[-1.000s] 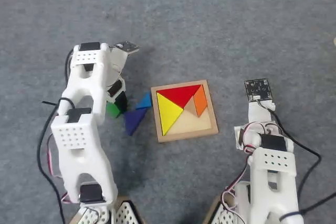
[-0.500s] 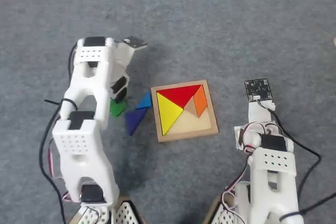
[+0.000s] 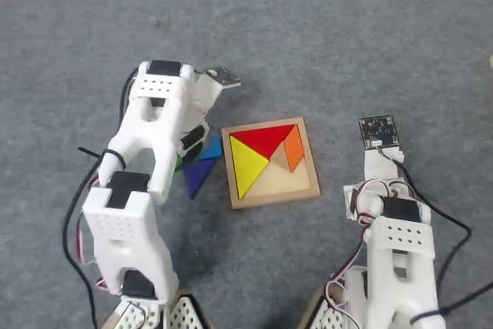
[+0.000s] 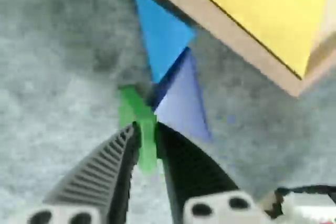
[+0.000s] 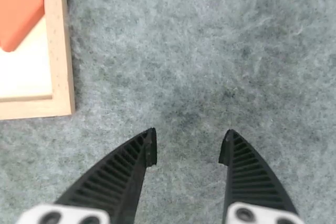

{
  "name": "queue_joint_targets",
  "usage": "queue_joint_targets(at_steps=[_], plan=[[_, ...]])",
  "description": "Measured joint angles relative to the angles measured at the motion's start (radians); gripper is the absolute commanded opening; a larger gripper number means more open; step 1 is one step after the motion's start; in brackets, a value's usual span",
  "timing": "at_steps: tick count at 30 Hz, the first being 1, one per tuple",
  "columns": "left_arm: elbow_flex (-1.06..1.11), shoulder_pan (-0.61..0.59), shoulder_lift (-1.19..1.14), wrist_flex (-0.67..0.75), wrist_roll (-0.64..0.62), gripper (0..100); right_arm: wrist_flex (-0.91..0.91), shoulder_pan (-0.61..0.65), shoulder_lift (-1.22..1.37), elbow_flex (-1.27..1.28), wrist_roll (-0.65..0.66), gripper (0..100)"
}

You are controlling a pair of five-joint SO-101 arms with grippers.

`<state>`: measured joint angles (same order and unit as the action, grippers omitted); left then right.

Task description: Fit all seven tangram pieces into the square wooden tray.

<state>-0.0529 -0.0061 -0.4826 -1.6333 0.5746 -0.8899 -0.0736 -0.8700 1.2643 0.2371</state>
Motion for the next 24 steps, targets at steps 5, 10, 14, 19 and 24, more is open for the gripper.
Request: queue_joint_targets(at_steps=[5, 10, 14, 19, 24], plan=[[0.009, -0.041, 0.000, 0.069, 0.000, 10, 0.000, 0.000, 0.000, 0.000, 0.000, 21.2], [0.048, -0.068, -0.040, 0.126, 0.000, 10, 0.000, 0.000, 0.000, 0.000, 0.000, 21.2], [0.049, -0.066, -0.043, 0.132, 0.000, 1, 0.000, 0.000, 0.000, 0.000, 0.000, 21.2], [0.026, -0.054, -0.044, 0.112, 0.000, 1, 0.000, 0.000, 0.000, 0.000, 0.000, 21.2], [-0.149, -0.008, -0.023, -0.055, -0.002, 1, 0.000, -0.011, 0.000, 0.000, 0.000, 21.2]])
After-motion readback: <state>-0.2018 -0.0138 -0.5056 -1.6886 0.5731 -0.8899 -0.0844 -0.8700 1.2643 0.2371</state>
